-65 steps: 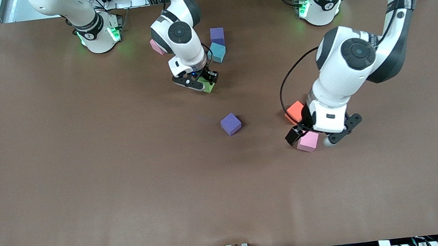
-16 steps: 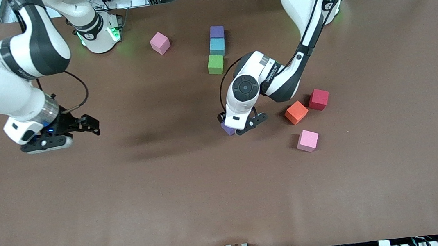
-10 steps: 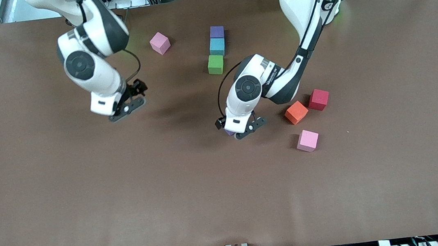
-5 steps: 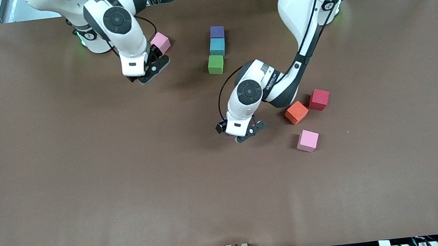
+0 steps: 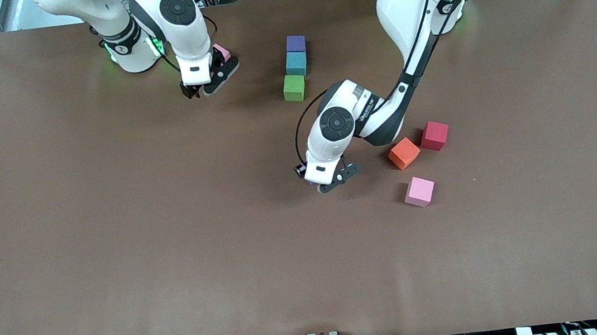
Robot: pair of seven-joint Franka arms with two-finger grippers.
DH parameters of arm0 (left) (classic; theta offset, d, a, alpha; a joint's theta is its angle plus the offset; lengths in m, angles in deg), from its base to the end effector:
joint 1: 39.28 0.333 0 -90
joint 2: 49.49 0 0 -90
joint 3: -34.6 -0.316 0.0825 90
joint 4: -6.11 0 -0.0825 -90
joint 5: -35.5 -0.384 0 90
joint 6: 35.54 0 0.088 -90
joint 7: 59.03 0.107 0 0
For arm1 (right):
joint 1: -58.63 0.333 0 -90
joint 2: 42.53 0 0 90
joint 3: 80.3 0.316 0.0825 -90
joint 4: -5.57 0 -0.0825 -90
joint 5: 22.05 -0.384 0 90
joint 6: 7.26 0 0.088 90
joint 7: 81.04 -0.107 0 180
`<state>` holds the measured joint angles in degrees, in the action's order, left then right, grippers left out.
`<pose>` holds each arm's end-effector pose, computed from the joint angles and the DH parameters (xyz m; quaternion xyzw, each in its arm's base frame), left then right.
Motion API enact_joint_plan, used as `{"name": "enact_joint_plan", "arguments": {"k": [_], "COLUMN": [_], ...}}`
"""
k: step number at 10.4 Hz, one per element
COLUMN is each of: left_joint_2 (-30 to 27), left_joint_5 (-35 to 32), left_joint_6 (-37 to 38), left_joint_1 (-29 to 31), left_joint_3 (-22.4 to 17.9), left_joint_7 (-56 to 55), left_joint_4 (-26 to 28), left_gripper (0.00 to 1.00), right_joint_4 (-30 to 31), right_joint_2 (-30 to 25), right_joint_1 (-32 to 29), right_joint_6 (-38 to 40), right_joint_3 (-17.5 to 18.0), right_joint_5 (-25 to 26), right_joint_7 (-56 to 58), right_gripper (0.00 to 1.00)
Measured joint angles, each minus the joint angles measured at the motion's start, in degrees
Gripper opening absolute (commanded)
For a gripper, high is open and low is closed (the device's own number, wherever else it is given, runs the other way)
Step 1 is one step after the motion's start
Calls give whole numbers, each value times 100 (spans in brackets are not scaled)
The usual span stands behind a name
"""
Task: Arrange blocks into number 1
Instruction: 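Grasp the purple cube with the left gripper while the right gripper reaches pink, then place the purple cube below the green cube with the left gripper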
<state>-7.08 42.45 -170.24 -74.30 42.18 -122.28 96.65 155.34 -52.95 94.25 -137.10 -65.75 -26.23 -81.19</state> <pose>0.5253 -0.4676 0.2089 0.9674 0.2369 -0.0599 0.0666 0.2609 0.3107 0.2987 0.9151 0.3942 -0.0785 0.0331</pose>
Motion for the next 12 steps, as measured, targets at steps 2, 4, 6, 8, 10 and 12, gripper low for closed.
{"name": "enact_joint_plan", "arguments": {"k": [2,4,6,8,10,12], "left_joint_2": [-39,-186,-454,-760,-907,-911], "left_joint_5": [0,-95,-596,-853,-870,-872], "left_joint_6": [100,342,576,615,615,567], "left_joint_1": [4,8,36,168,263,264], "left_joint_3": [45,239,586,964,1252,1411], "left_joint_7": [1,58,70,98,141,142], "left_joint_4": [46,198,489,927,1209,1294], "left_gripper": [0,0,0,0,0,0], "right_joint_4": [87,162,298,427,479,480], "right_joint_2": [1,4,11,28,99,182], "right_joint_1": [484,790,1112,1439,1698,1756], "right_joint_6": [-68,-68,-69,-70,-73,-82], "right_joint_3": [18,26,29,33,38,38], "right_joint_5": [0,0,0,0,0,0], "right_joint_7": [-488,-774,-1091,-1406,-1692,-1884], "right_gripper": [100,100,100,100,100,100]}}
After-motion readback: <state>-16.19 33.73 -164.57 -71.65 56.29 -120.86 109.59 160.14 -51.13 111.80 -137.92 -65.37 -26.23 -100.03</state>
